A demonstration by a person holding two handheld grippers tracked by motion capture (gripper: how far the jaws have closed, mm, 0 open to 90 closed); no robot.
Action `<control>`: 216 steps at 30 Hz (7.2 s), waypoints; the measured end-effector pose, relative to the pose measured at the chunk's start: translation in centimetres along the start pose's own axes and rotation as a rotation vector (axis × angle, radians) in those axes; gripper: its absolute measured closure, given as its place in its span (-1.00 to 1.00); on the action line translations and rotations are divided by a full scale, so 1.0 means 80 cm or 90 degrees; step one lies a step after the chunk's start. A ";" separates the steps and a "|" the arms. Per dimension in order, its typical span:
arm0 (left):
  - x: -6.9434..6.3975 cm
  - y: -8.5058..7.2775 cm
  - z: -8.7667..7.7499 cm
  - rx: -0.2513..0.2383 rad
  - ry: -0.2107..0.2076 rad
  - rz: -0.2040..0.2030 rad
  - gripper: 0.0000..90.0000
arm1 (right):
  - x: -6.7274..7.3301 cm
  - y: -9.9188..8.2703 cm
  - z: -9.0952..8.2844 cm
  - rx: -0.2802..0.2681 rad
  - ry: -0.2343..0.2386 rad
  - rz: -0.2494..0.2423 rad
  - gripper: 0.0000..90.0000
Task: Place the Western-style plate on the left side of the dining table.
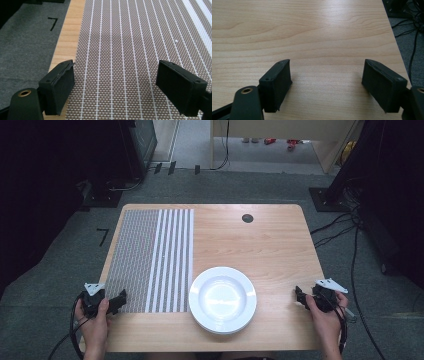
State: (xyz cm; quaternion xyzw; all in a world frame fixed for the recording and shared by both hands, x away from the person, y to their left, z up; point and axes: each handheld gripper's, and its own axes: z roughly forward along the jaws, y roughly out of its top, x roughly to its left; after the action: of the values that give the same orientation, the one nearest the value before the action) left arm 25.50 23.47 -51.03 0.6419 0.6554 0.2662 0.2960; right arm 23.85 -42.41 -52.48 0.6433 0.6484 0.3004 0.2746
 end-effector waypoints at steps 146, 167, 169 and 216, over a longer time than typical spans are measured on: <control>-0.235 0.008 -0.028 0.013 -0.357 0.118 0.11 | 0.189 0.006 -0.038 -0.088 0.247 -0.040 0.41; -0.240 0.004 -0.030 0.030 -0.385 0.128 0.25 | 0.156 0.001 -0.029 -0.085 0.349 0.132 0.81; -0.240 0.004 -0.030 0.029 -0.385 0.126 0.25 | 0.154 0.000 -0.028 -0.083 0.356 0.154 0.83; -0.235 0.002 -0.028 0.025 -0.394 0.081 0.31 | 0.159 -0.008 -0.016 -0.136 0.466 0.240 0.75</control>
State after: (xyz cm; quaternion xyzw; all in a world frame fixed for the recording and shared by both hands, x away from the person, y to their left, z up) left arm 23.99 4.75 -48.52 0.7378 0.4973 0.0636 0.4520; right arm 22.25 -29.74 -51.71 0.5694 0.5398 0.6192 0.0315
